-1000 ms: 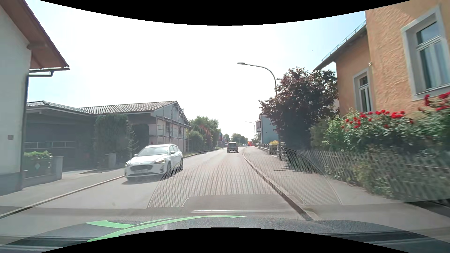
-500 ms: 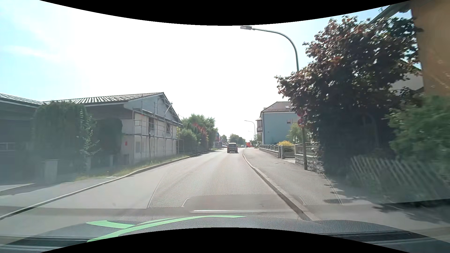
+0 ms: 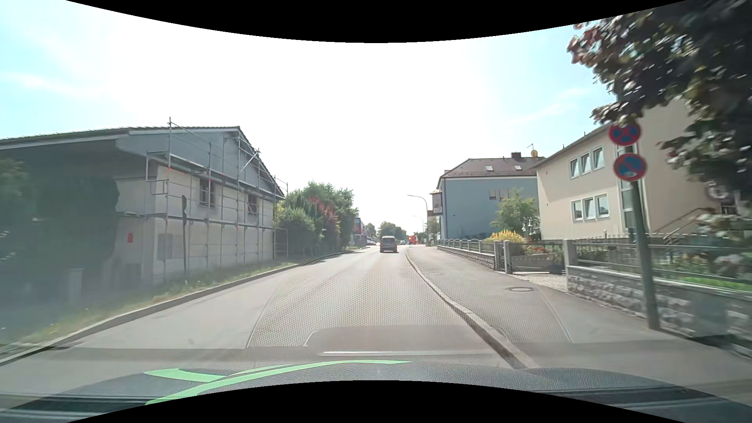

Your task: Follow the waypoints while adhering to traffic rules and regulations

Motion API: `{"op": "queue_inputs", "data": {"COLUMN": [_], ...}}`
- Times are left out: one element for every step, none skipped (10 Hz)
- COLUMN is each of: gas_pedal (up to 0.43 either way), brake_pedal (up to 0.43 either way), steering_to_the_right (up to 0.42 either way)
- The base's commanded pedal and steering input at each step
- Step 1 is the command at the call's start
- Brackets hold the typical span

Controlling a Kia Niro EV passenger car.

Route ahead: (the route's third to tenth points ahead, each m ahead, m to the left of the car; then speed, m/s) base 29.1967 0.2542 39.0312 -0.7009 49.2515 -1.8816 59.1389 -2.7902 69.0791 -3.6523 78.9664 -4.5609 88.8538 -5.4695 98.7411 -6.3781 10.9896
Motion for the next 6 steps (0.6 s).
{"op": "queue_inputs", "data": {"gas_pedal": [0.197,0.197,0.197,0.197,0.197,0.197], "brake_pedal": [0.000,0.000,0.000,0.000,0.000,0.000], "steering_to_the_right": [0.009,0.009,0.009,0.010,0.010,0.010]}}
